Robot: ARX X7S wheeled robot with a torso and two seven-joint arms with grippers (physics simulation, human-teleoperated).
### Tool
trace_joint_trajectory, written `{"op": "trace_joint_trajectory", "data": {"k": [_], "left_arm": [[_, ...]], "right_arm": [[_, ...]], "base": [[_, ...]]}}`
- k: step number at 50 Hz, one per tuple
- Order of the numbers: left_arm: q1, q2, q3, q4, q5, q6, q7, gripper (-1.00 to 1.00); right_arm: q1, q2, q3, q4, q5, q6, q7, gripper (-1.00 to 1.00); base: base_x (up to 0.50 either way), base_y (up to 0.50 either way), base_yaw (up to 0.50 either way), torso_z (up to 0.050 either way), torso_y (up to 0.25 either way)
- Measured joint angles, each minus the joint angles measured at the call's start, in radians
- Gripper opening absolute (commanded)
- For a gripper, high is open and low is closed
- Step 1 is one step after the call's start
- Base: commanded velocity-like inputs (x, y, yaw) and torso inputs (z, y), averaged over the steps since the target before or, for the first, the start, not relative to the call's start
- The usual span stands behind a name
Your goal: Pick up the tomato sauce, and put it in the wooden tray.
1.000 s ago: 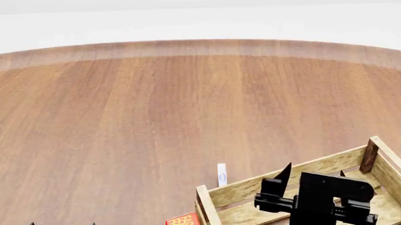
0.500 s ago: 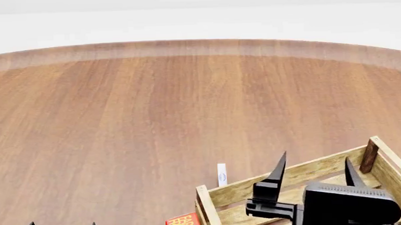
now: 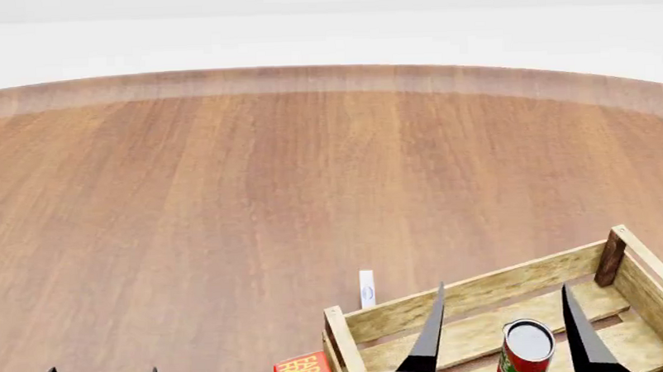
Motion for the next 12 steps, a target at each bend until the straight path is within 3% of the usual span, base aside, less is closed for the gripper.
{"op": "trace_joint_trajectory", "data": {"k": [12], "left_arm": [[0.000,-0.001,0.002,-0.001,-0.001,0.002,-0.001,1.00]], "right_arm": [[-0.097,0.023,-0.024,-0.105,-0.025,-0.041,0.010,1.00]], "base": [[0.00,0.00,0.00,0.000,0.000]]}}
